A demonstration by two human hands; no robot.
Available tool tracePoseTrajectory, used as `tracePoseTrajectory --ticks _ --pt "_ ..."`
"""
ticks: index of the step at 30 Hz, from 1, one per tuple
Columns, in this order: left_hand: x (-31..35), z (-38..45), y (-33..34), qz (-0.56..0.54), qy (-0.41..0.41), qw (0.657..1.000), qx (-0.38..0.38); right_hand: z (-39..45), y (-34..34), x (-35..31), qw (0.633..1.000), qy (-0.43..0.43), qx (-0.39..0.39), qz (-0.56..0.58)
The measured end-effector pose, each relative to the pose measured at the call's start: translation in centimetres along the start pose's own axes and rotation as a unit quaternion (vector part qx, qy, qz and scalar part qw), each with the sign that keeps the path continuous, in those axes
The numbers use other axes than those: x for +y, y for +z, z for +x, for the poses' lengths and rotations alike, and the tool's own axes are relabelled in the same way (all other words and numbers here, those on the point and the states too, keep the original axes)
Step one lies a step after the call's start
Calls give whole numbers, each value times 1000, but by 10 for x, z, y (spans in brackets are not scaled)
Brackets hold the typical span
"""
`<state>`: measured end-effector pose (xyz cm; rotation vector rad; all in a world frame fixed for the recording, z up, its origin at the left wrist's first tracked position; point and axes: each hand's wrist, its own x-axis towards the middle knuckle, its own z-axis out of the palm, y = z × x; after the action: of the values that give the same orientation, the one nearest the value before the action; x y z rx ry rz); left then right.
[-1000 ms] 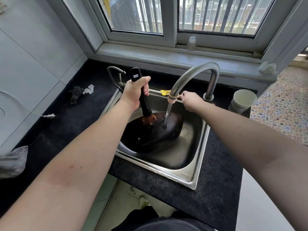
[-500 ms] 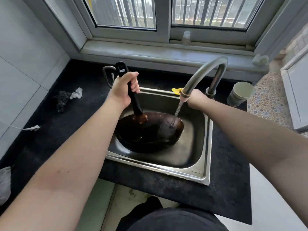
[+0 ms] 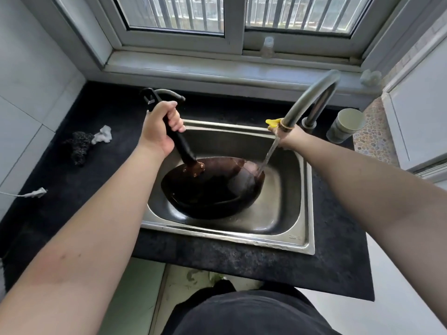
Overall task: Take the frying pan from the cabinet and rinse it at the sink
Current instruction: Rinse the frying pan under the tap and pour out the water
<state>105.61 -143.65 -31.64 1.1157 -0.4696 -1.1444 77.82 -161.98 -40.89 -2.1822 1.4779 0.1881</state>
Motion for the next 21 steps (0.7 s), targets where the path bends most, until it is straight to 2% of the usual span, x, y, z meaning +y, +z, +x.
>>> tracePoseTrajectory --ticks 3,9,12,16,21 --pt "-2 -2 2 -4 6 1000 1 -21 -8 -13 1000 0 0 -1" --pt "-5 -2 20 3 15 1000 21 -25 -11 -16 994 -19 -17 -107" --pt "-7 -1 34 13 17 1000 16 -5 -6 -4 997 -30 -19 -67" --pt "-16 -3 60 44 19 999 3 -27 -12 -12 998 -30 11 46" --pt "-27 -4 88 86 18 996 -7 -19 -10 -8 998 -56 14 9"
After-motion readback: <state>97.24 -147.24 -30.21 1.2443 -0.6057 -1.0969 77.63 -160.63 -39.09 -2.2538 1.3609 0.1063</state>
